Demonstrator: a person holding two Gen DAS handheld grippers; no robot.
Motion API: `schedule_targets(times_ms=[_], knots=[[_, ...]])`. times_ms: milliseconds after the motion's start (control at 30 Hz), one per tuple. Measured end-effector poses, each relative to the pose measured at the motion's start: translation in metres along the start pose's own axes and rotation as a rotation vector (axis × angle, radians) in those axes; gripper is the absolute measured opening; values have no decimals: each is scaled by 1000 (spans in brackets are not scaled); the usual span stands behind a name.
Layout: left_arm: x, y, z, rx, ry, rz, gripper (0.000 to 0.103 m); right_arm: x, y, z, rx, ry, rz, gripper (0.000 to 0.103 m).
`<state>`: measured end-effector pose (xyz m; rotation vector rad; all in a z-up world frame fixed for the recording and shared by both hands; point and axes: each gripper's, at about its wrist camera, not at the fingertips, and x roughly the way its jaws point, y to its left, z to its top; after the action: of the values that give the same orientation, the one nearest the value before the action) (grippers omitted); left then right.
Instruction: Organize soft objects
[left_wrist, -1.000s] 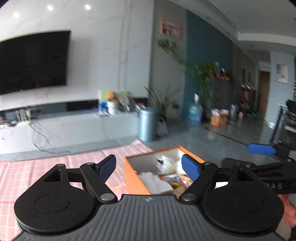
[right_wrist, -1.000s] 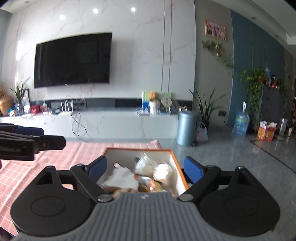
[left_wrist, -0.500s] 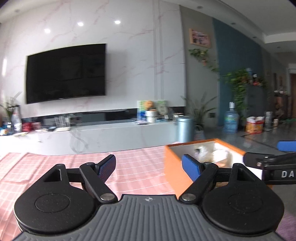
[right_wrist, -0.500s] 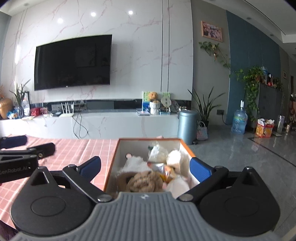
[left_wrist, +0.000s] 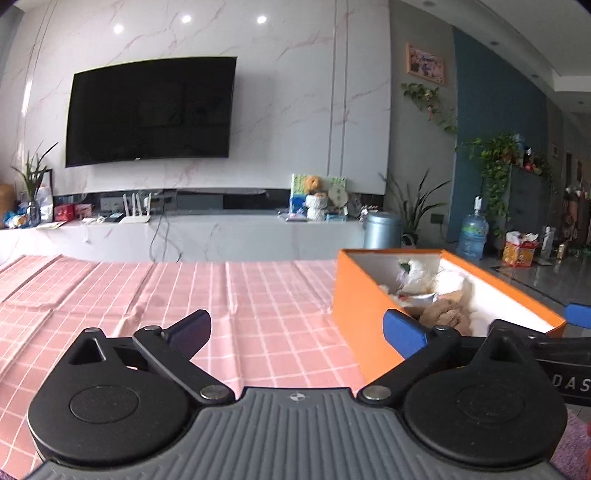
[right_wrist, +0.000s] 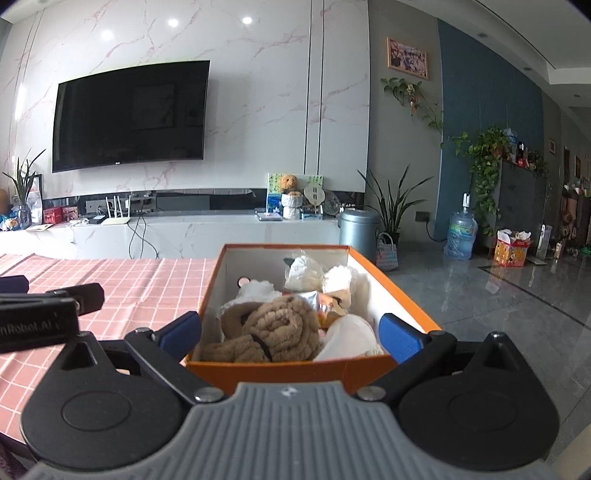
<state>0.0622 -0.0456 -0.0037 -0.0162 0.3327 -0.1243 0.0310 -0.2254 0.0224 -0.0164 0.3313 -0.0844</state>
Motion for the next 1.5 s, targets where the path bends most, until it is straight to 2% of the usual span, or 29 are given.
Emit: schedule_targets(times_ms=[200, 1500], knots=[[-2, -5, -17, 48, 49, 53, 103, 7, 1, -8, -18, 35, -7, 100], [-10, -7, -14, 87, 47, 68, 103, 5, 3, -11, -23, 71, 28, 100]])
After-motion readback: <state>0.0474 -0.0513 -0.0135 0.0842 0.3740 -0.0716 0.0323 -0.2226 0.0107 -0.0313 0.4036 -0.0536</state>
